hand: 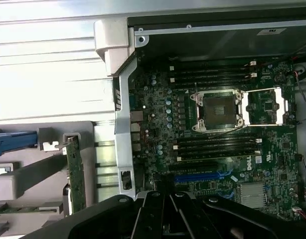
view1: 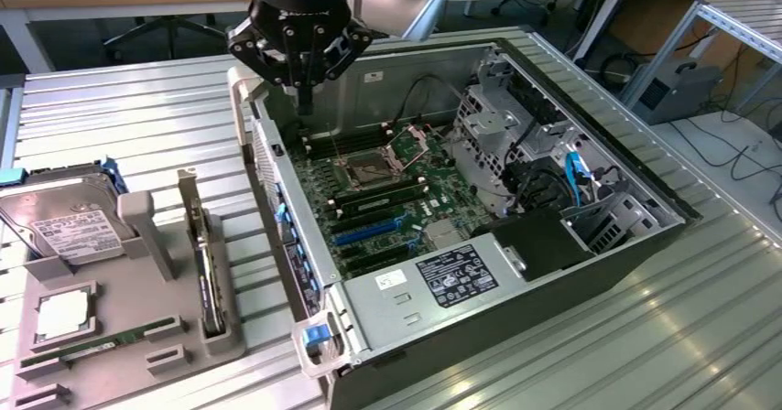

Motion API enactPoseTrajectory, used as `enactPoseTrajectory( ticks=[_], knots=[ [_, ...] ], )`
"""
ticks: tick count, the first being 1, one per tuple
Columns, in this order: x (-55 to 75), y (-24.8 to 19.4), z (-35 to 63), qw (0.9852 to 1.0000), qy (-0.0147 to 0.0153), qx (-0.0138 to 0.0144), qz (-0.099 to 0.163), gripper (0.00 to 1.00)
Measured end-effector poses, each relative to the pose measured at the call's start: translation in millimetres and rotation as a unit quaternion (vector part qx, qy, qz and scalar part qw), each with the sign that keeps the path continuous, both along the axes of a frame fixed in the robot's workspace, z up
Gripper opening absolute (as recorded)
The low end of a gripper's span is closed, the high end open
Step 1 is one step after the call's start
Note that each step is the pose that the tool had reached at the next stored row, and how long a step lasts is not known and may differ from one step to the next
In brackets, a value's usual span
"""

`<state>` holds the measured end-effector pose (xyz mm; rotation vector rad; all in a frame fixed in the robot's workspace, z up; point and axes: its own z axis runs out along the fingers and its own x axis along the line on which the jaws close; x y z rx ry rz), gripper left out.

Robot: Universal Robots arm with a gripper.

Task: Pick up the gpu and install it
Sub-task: 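Reach for the gpu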

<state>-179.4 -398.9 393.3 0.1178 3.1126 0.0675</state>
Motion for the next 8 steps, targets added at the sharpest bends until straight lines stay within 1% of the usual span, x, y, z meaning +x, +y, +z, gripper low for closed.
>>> enactPoseTrajectory(
  ticks=[2, 3, 8],
  knots=[
    [-13.0, 0.0, 0.0, 1.0, -0.0001, 0.0, 0.0, 0.11],
    [-17.2, 0.0, 0.0, 1.0, -0.0001, 0.0, 0.0, 0.11],
    [-30.0, 0.0, 0.0, 1.0, 0.0, 0.0, 0.0, 0.11]
  ],
)
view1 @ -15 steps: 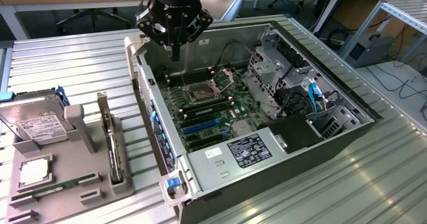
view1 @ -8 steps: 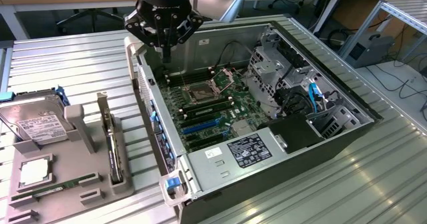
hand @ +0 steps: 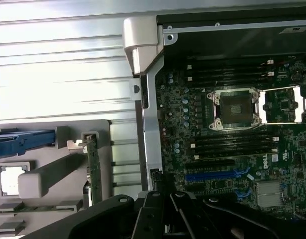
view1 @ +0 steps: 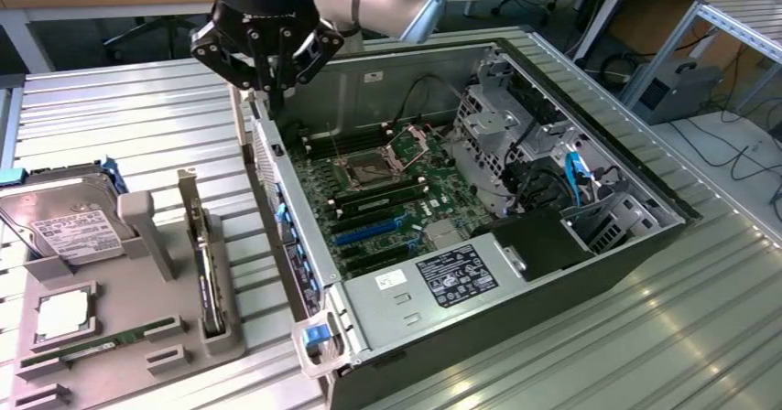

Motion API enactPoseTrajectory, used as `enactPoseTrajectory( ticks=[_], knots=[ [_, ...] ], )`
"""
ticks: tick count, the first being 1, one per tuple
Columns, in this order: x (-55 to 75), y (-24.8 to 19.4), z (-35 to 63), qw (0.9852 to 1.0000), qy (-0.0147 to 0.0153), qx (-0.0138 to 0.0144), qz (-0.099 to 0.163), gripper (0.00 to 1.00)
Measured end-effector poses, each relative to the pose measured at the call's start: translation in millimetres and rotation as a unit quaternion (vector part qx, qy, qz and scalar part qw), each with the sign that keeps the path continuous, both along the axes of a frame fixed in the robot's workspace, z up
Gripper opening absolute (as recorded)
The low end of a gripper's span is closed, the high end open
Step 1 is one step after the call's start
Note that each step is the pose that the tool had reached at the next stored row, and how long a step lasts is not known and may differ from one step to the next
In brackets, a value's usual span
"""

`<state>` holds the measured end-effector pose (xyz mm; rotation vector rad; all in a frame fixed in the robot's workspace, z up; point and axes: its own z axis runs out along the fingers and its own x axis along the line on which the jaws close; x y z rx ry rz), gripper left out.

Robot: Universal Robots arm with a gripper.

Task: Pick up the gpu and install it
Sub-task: 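Reach for the gpu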

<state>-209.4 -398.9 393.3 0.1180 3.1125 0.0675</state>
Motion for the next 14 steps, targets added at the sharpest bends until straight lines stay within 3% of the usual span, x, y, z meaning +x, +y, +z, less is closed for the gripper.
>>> enactPoseTrajectory(
  ticks=[14],
  knots=[
    [-47.6, 0.0, 0.0, 1.0, 0.0, 0.0, 0.0, 0.11]
  ],
)
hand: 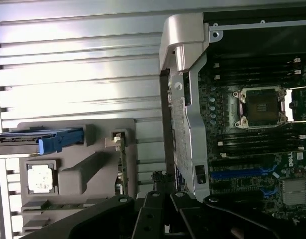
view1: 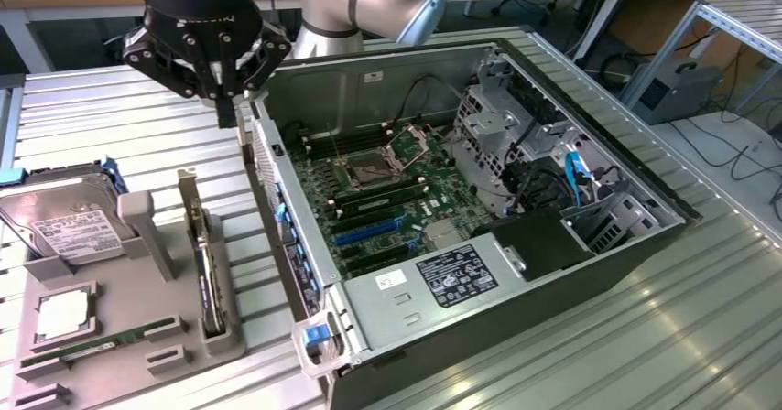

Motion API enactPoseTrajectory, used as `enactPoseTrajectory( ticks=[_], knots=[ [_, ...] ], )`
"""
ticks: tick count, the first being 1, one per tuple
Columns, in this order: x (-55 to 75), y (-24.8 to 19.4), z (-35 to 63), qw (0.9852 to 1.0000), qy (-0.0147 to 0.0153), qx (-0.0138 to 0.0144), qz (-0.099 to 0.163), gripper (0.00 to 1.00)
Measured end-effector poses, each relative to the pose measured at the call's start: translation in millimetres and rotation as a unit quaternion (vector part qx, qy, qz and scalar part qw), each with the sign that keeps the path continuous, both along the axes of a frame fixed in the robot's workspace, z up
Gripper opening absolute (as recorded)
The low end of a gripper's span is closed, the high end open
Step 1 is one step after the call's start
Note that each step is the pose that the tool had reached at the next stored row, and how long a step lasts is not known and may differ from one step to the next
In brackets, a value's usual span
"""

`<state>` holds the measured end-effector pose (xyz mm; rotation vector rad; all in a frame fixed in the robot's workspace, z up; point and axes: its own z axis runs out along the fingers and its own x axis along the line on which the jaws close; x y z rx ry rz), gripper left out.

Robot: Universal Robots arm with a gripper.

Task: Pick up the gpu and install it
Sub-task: 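Reach for the gpu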

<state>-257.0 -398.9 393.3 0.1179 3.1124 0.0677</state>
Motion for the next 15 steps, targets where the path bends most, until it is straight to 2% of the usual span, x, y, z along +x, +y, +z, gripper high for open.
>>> enactPoseTrajectory(
  ticks=[8, 15],
  knots=[
    [-6.2, 0.0, 0.0, 1.0, 0.0, 0.0, 0.0, 0.11],
    [-33.9, 0.0, 0.0, 1.0, 0.0, 0.0, 0.0, 0.11]
  ],
)
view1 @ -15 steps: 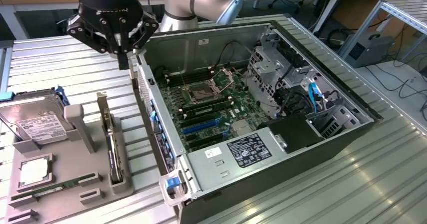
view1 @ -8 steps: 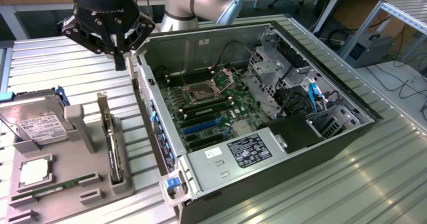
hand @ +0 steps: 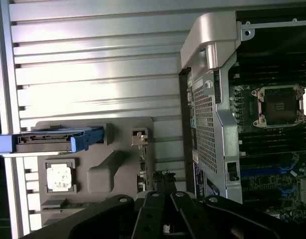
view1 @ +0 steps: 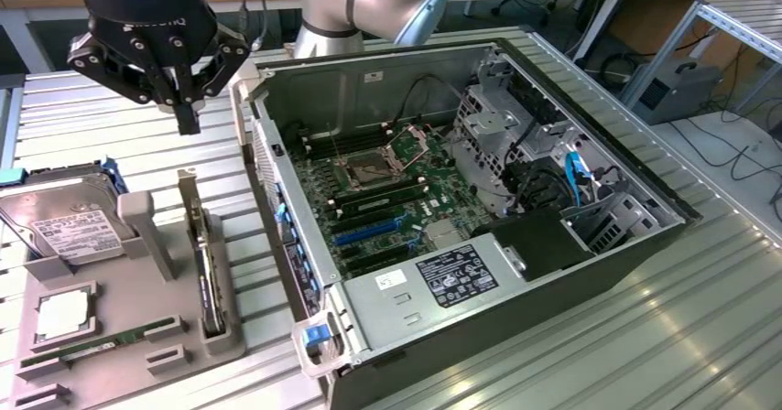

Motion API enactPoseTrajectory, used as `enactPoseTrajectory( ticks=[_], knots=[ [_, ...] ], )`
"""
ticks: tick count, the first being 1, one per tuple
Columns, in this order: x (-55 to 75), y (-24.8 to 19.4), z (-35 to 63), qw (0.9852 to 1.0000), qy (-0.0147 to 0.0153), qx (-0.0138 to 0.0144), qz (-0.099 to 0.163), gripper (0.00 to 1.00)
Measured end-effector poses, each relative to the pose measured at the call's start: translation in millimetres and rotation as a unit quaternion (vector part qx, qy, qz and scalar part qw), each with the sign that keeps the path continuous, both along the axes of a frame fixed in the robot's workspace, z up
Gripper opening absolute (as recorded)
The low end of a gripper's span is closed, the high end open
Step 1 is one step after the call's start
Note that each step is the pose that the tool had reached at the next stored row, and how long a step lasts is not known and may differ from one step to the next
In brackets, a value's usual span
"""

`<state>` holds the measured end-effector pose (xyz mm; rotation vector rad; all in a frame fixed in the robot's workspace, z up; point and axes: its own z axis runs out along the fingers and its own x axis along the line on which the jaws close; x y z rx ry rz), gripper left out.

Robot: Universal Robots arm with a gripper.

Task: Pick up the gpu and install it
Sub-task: 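Reach for the gpu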

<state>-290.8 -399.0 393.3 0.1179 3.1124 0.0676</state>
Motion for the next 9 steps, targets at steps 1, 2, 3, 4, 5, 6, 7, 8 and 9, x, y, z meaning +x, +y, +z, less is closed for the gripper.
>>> enactPoseTrajectory(
  ticks=[1, 2, 3, 4, 5, 6, 7, 8, 9],
  knots=[
    [-0.4, 0.0, 0.0, 1.0, 0.0, 0.0, 0.0, 0.11],
    [-0.4, 0.0, 0.0, 1.0, 0.0, 0.0, 0.0, 0.11],
    [-0.4, 0.0, 0.0, 1.0, 0.0, 0.0, 0.0, 0.11],
    [-0.4, 0.0, 0.0, 1.0, 0.0, 0.0, 0.0, 0.11],
    [-0.4, 0.0, 0.0, 1.0, 0.0, 0.0, 0.0, 0.11],
    [-0.4, 0.0, 0.0, 1.0, 0.0, 0.0, 0.0, 0.11],
    [-0.4, 0.0, 0.0, 1.0, 0.0, 0.0, 0.0, 0.11],
    [-1.1, 0.0, 0.0, 1.0, 0.0, 0.0, 0.0, 0.11],
    [-2.7, 0.0, 0.0, 1.0, 0.0, 0.0, 0.0, 0.11]
  ],
)
